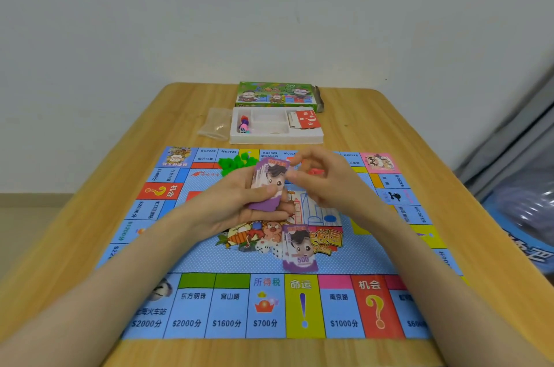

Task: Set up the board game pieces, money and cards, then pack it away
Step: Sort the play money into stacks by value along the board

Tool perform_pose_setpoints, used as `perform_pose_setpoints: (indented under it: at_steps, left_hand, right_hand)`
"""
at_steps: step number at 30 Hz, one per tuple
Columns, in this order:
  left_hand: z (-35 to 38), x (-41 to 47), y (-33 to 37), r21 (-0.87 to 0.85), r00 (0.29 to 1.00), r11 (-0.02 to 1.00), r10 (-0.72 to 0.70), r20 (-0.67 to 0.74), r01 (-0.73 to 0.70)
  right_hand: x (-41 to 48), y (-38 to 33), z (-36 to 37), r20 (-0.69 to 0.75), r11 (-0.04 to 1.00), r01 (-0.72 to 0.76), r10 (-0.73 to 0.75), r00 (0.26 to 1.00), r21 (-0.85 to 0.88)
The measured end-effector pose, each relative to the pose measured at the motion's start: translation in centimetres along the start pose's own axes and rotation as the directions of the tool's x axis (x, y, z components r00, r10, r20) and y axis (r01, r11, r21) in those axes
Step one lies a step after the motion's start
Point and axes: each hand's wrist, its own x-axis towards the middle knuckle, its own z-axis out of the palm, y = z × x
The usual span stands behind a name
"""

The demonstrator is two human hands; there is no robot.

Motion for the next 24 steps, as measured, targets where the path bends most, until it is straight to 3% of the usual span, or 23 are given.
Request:
perform_pose_setpoints:
  at_steps: [4, 8, 17, 21, 24]
  left_hand:
    - [0.3, -0.3, 0.0, 0.15, 0.999, 0.988, 0.039, -0.016, -0.036]
    - [0.5, -0.2, -0.1, 0.215, 0.995, 0.975, 0.07, -0.065, -0.054]
    - [0.2, -0.1, 0.0, 0.135, 0.996, 0.989, 0.075, -0.051, -0.067]
    - [0.2, 0.0, -0.1, 0.128, 0.993, 0.989, 0.09, -0.081, -0.079]
    - [0.0, 0.1, -0.1, 0.056, 0.992, 0.996, 0.081, -0.097, -0.076]
  right_hand:
    - [0.1, 0.4, 0.9, -0.031, 0.983, 0.167, -0.17, 0.985, -0.081]
    - [0.0, 0.6, 1.1, -0.047, 0.965, 0.231, -0.238, 0.97, -0.122]
    - [-0.1, 1.0, 0.8, -0.067, 0.92, 0.26, -0.291, 0.954, -0.294]
    - [0.3, 0.2, -0.3, -0.227, 0.985, 0.129, -0.153, 0.962, -0.116]
    - [-0.1, -0.8, -2.4, -0.066, 0.994, 0.005, 0.003, 0.998, 0.114]
